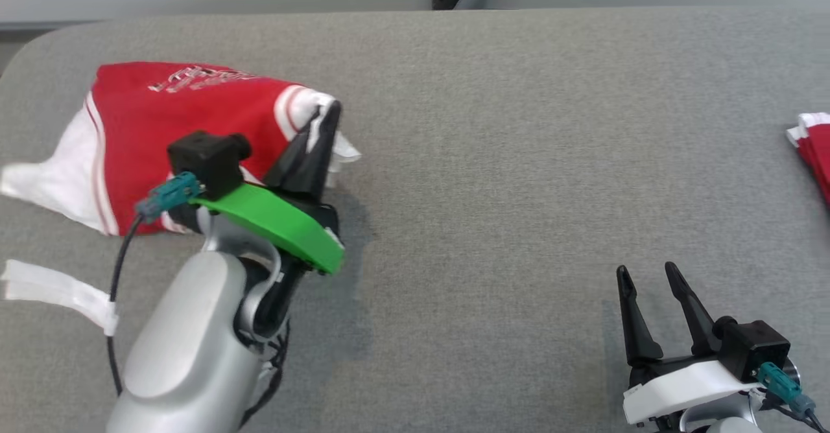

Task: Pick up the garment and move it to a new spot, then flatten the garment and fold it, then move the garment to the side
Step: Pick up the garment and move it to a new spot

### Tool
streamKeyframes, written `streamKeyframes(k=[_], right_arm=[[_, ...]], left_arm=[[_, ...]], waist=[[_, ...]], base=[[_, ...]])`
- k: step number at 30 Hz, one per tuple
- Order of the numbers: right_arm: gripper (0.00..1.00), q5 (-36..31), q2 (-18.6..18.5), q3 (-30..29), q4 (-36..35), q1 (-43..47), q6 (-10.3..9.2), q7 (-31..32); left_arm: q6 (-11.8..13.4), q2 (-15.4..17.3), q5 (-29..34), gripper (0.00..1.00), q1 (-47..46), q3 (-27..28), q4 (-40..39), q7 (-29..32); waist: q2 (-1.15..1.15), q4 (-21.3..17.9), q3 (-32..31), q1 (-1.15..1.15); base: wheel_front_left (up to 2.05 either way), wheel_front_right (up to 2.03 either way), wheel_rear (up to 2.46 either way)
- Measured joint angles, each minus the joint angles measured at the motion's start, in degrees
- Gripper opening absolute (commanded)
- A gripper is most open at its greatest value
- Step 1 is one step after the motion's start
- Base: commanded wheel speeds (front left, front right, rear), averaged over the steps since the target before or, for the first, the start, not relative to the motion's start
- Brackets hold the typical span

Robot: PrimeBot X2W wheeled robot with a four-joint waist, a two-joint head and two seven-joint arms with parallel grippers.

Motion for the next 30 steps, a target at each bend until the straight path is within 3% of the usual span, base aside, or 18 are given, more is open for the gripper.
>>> streamKeyframes(k=[6, 13, 18, 23, 30], right_arm=[[1.00, 1.7, 0.0, -0.3, 0.1, 0.5, 0.00, 0.0], [1.00, 3.4, 0.0, 0.0, 0.2, 0.3, 0.00, 0.0], [1.00, 4.5, 0.0, 0.5, 0.6, -0.3, 0.00, 0.0], [1.00, 5.5, 0.0, 0.6, 0.9, -0.6, 0.00, 0.0], [1.00, 6.0, 0.0, 0.6, 0.9, -1.0, 0.00, 0.0]], left_arm=[[1.9, -4.0, -0.3, 0.00, 2.0, -6.0, -12.0, 6.4], [2.9, -7.7, -1.1, 0.00, 1.4, -13.5, -14.8, 9.2], [3.3, -8.5, -1.8, 0.00, -1.6, -17.3, -13.7, 9.0], [5.3, -8.5, -4.7, 0.00, -5.8, -21.5, -9.0, 6.3], [6.7, -8.6, -7.5, 0.00, -9.3, -24.8, 0.1, 2.1]], waist=[[0.00, -4.9, -2.8, 0.00], [0.00, -10.8, -4.3, 0.00], [0.00, -14.2, -4.6, 0.00], [0.00, -18.8, -4.2, 0.00], [0.00, -22.3, -3.0, 0.00]], base=[[0.00, 0.00, 0.00], [0.00, 0.00, 0.00], [0.00, 0.00, 0.00], [0.00, 0.00, 0.00], [0.00, 0.00, 0.00]])
